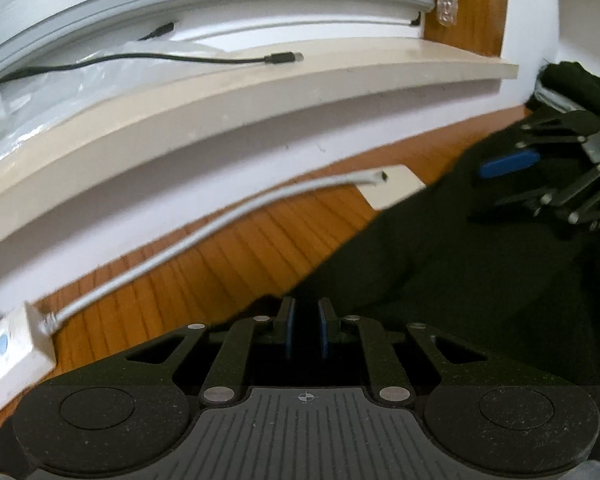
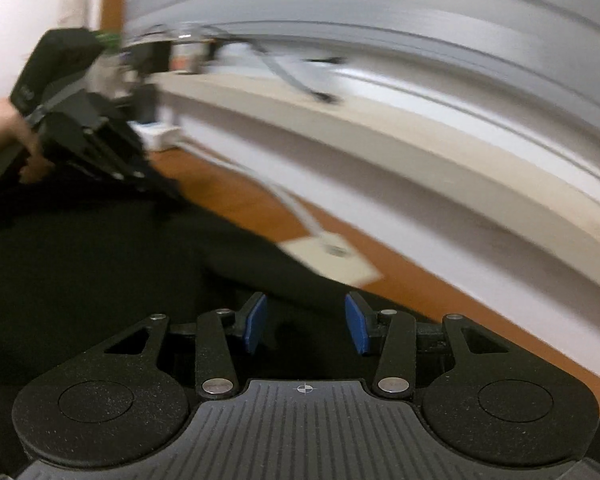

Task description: Fold clothes

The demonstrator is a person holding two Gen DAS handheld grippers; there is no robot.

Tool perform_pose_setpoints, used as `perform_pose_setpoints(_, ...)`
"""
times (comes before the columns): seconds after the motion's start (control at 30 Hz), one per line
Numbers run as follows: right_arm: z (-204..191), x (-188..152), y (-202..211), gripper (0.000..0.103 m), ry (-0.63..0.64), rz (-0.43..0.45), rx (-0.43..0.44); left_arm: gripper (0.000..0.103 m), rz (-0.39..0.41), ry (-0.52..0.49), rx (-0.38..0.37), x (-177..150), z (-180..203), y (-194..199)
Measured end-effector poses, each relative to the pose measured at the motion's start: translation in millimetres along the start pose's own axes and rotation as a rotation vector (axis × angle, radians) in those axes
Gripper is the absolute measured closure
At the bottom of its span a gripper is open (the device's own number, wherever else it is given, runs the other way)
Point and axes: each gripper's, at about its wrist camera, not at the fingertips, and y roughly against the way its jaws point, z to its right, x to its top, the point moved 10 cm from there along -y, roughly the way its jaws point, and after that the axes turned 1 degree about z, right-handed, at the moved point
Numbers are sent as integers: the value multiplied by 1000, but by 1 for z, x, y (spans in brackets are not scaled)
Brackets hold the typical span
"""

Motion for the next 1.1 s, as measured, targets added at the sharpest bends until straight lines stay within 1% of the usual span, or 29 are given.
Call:
perform_pose_setpoints(0.1, -19, 6, -9, 59, 33, -7, 35, 89, -14, 5, -15, -5, 3, 6)
perform_pose_setpoints(0.3, -30, -2, -11, 60, 44, 4, 72, 89, -18, 11, -30, -11, 6, 12)
perform_pose_setpoints(0.43, -43, -6, -6, 66, 81, 23, 126, 89, 3, 23, -18, -2, -1, 20)
perform_pose_setpoints(0.53, -56, -8, -1, 71, 147, 31, 138, 89, 21, 32, -4, 6, -6, 22)
perform_pose_setpoints(0.63, -58, -8, -1, 71, 168, 33, 122, 89, 12, 25, 3, 15, -8, 12)
perform_pose_setpoints(0.67, -57, -8, -1, 70, 162, 31, 118, 83, -4, 14, 6, 15, -6, 5)
perform_pose_setpoints(0.7, -56, -8, -1, 70, 156, 30, 113, 68, -21, 3, 9, 16, -5, -1)
perform_pose_setpoints(0.73, -54, -7, -1, 70, 148, 25, 107, 60, -35, -9, 15, 16, -5, -7)
perform_pose_setpoints(0.77, -53, -7, 0, 70, 140, 18, 99, 60, -44, -18, 22, 15, -5, -11)
perform_pose_setpoints(0.8, -51, -6, 0, 70, 119, 9, 101, 61, -49, -24, 27, 14, -5, -14)
perform_pose_setpoints(0.87, -50, -4, 2, 72, 71, -12, 111, 66, -47, -28, 33, 13, -6, -17)
perform_pose_setpoints(0.9, -51, -4, 3, 73, 50, -20, 128, 78, -44, -28, 35, 12, -6, -18)
perform_pose_setpoints(0.93, -53, -5, 3, 76, 45, -31, 137, 96, -37, -25, 34, 11, -6, -18)
perform_pose_setpoints(1.0, -57, -10, 2, 79, 51, -35, 145, 98, -6, -14, 36, 14, -7, -15)
perform_pose_setpoints(1.03, -57, -11, 2, 83, 44, -29, 155, 98, 28, -15, 57, 18, -8, -10)
perform_pose_setpoints(1.1, -58, -14, 4, 84, 34, -19, 171, 99, 91, -10, 89, 26, -12, 0)
